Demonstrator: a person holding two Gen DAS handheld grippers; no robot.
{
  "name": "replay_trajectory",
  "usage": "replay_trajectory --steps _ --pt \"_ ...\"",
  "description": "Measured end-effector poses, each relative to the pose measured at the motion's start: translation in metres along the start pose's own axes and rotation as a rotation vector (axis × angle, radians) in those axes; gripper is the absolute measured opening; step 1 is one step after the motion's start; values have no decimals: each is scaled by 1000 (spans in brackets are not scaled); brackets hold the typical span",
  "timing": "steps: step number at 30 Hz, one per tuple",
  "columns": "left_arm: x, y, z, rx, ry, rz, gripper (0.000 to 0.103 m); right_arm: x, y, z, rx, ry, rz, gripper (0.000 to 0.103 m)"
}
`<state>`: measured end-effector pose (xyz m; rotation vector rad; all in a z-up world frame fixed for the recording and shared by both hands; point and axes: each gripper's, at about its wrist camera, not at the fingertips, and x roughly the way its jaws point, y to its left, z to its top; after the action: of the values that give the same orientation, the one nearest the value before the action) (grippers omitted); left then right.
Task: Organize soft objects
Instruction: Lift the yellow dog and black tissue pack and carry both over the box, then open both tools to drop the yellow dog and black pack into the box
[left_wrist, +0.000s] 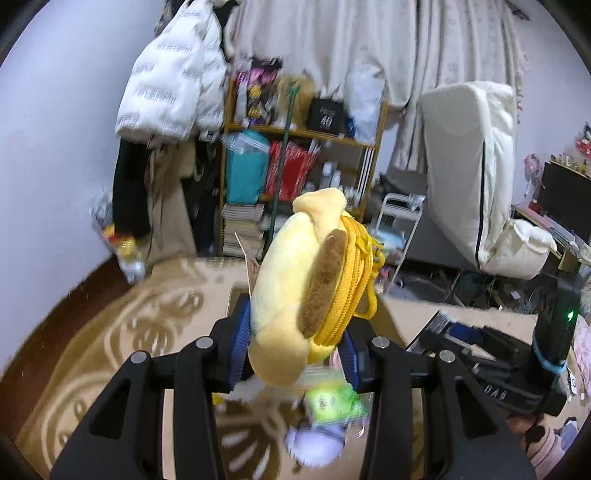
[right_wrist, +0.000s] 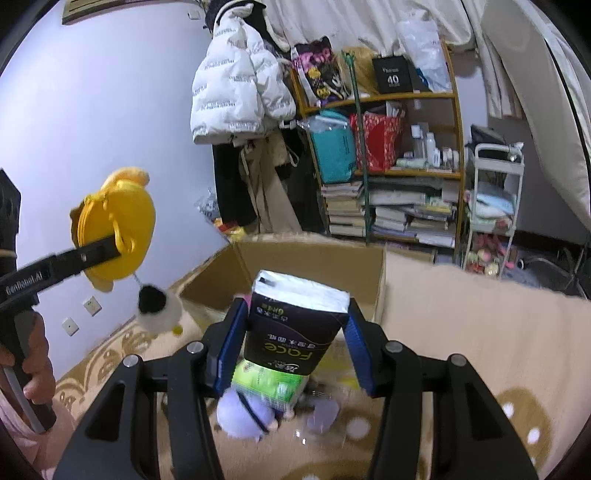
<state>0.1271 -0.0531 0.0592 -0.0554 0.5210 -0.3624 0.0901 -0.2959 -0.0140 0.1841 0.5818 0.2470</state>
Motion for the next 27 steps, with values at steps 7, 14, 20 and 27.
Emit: replay_trajectory --steps 7,14,20,27 --pt "25 -23 44 63 -62 -1 41 9 -1 43 -31 -52 5 55" --pt "72 -21 18 34 48 14 41 35 -9 54 -34 -19 -18 55" --pt "104 -13 -26 39 176 56 42 62 -18 32 -2 78 -18 55" --pt "106 -13 -51 59 195 112 58 78 -24 12 24 147 -35 61"
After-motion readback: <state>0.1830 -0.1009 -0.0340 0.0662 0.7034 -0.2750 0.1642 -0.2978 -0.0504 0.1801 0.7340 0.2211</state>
